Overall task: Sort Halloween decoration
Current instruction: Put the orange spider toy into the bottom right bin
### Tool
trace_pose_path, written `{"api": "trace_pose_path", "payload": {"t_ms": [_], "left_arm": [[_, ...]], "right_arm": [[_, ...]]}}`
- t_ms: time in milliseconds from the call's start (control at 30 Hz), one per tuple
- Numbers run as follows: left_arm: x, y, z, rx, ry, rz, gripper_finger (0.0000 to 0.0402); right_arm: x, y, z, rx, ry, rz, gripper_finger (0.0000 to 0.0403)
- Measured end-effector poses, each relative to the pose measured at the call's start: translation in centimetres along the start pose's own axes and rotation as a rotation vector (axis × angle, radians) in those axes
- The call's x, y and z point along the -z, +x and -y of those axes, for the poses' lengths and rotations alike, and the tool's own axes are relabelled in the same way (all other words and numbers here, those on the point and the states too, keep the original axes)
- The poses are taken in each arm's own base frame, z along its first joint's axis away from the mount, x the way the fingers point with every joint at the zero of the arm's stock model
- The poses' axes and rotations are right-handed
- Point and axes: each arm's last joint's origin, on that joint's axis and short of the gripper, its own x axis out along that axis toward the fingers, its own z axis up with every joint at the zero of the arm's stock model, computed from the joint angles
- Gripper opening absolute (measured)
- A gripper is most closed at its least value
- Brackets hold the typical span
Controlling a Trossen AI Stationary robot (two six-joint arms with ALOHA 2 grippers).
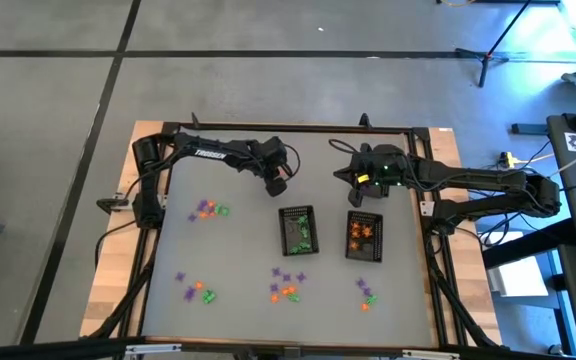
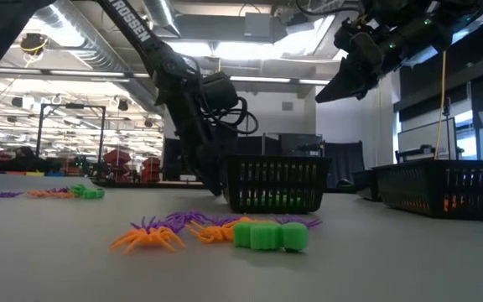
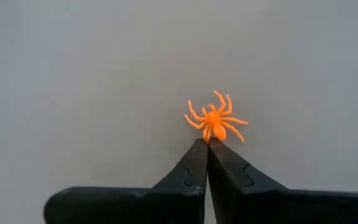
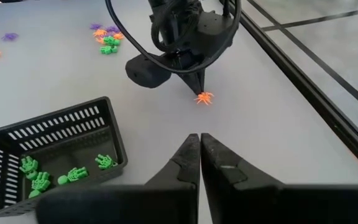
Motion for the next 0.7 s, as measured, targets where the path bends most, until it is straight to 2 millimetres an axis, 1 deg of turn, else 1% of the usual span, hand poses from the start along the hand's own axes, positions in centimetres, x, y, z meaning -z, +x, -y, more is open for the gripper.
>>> {"api": "trace_pose_path", "payload": {"t_ms": [100,267,367,467,567,700], "left_arm": [[-0.2,-0.9,0.6,-0.013,0.018,0.021,0.0],[-1.0,-3.8,2.6,-0.013,0.058,0.116,0.0],[-1.2,-5.7,4.3,-0.038,0.094,0.175,0.0],[-1.3,-7.6,6.3,-0.076,0.134,0.242,0.0],[-0.8,-8.4,8.3,-0.2,0.171,0.285,0.0],[0.0,-9.1,10.3,-0.38,0.23,0.328,0.0]], "right_arm": [[0.0,0.0,0.0,0.0,0.0,-0.001,0.0014],[0.0,0.4,0.0,-0.001,0.016,0.001,0.0014],[0.0,1.3,0.0,-0.018,0.063,0.011,0.0014],[0.1,2.6,-0.1,-0.057,0.059,0.028,0.0014],[0.1,3.8,-0.2,-0.094,0.052,0.054,0.0014],[0.0,5.6,-0.5,-0.232,0.101,0.11,0.0014]]}}
